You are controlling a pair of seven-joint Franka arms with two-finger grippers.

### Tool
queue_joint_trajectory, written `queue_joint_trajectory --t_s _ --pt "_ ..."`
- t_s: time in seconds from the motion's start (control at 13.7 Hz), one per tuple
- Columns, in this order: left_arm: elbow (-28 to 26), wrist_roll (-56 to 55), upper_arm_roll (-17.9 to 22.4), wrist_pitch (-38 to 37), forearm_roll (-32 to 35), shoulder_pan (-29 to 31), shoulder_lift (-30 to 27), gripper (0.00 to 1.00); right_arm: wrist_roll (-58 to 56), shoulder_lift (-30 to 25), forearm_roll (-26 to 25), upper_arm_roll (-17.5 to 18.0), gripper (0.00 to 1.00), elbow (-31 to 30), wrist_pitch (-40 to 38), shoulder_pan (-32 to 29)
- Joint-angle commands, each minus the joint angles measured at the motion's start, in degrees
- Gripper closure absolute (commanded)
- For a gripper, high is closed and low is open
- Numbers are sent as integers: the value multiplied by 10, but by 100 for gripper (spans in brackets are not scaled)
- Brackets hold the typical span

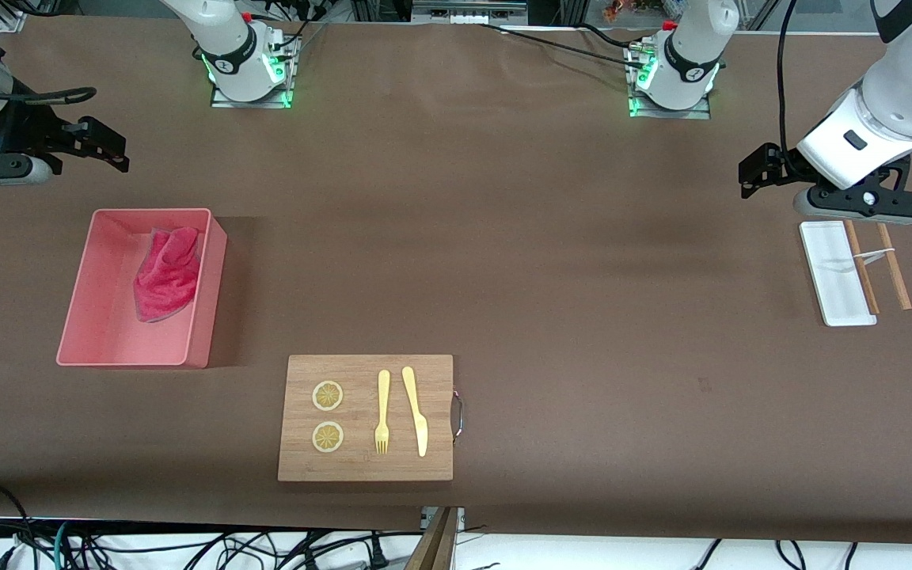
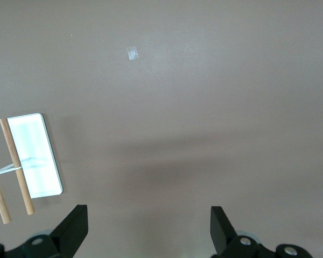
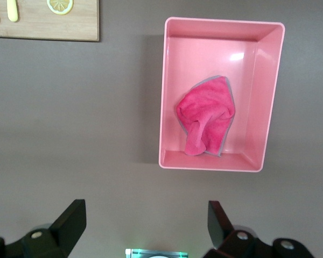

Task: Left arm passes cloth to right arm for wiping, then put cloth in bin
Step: 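Open the right gripper to drop the cloth into the bin and lift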

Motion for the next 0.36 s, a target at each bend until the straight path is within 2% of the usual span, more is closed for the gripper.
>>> queue_joint_trajectory --t_s 0.0,0.29 --pt "6 4 2 -11 -3 -2 -5 0 -3 25 8 2 0 38 -32 -4" --pt "6 3 2 -11 -3 -2 -4 0 -4 30 9 3 0 48 -33 -3"
